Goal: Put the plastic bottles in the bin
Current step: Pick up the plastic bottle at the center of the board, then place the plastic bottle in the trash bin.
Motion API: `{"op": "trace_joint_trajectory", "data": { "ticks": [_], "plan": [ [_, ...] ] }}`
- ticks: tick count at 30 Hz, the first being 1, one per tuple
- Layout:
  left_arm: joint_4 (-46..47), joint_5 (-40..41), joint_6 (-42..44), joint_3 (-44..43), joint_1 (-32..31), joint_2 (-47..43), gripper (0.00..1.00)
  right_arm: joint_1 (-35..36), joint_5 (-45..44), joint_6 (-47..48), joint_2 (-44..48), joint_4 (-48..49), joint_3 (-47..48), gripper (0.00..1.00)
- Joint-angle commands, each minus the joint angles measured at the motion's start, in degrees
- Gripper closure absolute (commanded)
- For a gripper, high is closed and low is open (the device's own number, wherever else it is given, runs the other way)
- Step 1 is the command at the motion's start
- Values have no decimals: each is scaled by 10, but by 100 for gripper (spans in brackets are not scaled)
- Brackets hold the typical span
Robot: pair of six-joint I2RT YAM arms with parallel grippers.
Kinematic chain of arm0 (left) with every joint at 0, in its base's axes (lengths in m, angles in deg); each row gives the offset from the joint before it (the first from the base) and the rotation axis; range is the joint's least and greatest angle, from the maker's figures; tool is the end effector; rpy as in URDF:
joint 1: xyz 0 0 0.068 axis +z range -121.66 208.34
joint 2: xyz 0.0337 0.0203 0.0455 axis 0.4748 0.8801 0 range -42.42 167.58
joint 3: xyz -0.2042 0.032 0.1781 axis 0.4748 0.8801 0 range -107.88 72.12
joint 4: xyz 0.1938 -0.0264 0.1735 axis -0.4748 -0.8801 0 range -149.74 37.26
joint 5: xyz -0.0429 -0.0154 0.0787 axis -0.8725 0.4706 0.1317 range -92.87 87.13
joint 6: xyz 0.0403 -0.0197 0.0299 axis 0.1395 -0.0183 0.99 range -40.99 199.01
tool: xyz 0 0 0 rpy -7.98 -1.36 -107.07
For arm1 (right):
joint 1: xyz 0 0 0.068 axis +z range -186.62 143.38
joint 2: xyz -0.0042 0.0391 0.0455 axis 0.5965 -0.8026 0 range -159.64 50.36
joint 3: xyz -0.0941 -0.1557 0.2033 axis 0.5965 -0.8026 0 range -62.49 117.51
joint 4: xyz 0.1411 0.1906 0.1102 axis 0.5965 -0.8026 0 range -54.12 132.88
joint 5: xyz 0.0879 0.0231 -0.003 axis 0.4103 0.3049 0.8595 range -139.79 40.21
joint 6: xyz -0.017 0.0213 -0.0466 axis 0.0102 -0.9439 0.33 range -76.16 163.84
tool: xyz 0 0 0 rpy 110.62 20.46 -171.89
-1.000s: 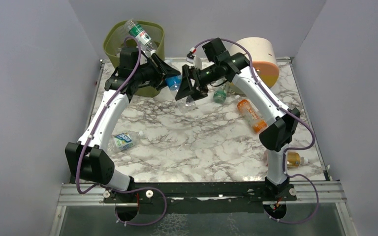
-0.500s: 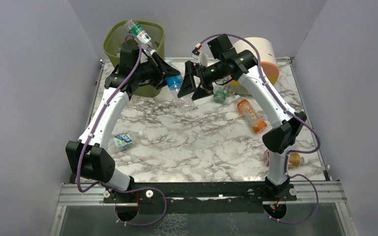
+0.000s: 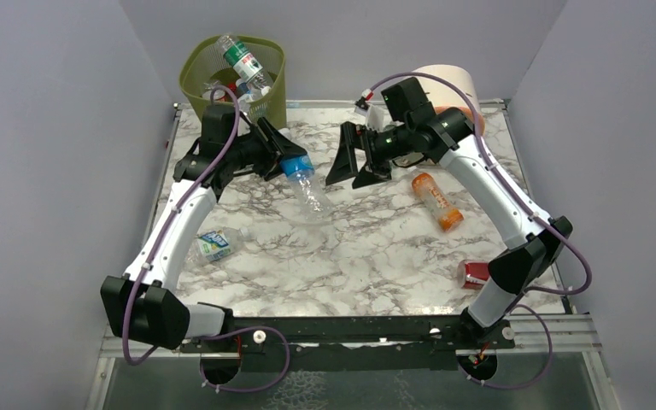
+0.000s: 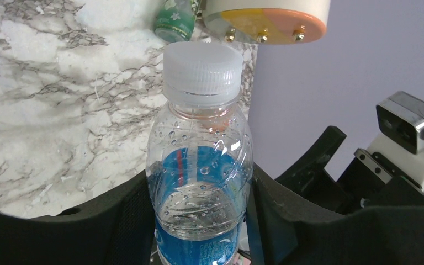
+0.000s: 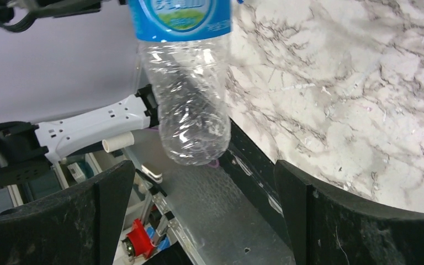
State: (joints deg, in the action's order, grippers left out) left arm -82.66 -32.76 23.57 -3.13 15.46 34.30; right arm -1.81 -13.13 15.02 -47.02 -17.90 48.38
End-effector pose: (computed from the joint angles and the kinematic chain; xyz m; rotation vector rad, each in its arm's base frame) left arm 0.2840 -0.0832 0.3696 -0.5084 2.2450 -1.2200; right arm 0.2734 0.2160 0.4155 -0.4641 2.5342 1.2461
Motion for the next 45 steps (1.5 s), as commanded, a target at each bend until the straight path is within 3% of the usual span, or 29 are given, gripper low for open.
{"op": "trace_joint_trajectory", "data": {
  "ticks": [1,7,16,20,27,32,45],
  "plan": [
    [3,18,0,40,-2,-49,48,-1,-21,-16,36,47,-49,0],
    [3,25,19,63,-2,-63,47,-1,-32,-17,78,73,-126,1],
    [44,31,78,137,-2,-61,47,-1,-76,-11,176,127,-321,1],
    [77,30,66,141,-2,-49,47,-1,-81,-21,189,122,-348,1],
    [116,37,33,52,-2,-12,47,-1,-79,13,159,90,-306,1],
    [152,41,11,-57,-2,39,47,-1,-62,-8,160,99,-301,1],
    [221,108,22,-287,33,198,47,-1,-38,36,107,35,-162,1]
  ]
}}
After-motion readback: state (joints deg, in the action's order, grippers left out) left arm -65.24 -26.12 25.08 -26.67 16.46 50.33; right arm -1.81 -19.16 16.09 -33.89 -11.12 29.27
